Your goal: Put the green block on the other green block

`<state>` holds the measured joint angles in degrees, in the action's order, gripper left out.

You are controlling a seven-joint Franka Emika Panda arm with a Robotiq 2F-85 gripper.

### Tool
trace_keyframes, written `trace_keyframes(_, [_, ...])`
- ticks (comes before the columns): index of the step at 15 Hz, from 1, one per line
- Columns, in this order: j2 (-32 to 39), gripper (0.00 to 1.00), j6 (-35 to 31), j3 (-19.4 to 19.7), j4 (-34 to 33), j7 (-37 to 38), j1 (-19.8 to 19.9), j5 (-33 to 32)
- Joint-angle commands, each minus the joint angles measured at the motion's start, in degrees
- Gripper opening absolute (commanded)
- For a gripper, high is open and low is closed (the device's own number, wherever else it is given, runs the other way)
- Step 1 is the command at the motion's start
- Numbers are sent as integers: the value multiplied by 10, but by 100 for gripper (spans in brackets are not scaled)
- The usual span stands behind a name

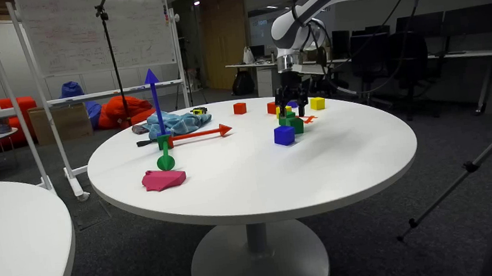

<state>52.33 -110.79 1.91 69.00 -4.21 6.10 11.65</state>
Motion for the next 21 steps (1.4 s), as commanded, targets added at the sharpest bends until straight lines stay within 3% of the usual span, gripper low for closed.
trace_keyframes(1, [18,100,13,-6,-28,14,7,-13])
trace_keyframes(13, [63,100,26,-4,-78,16,10,-19])
trace_keyframes(14, [64,75,27,-4,-78,14,11,-19])
trace_keyframes(16, [66,68,28,-5,-82,14,12,-20])
trace_keyframes(20, [67,35,29,-5,-85,13,14,-20])
trace_keyframes(21, [66,34,30,-5,-86,13,14,-20])
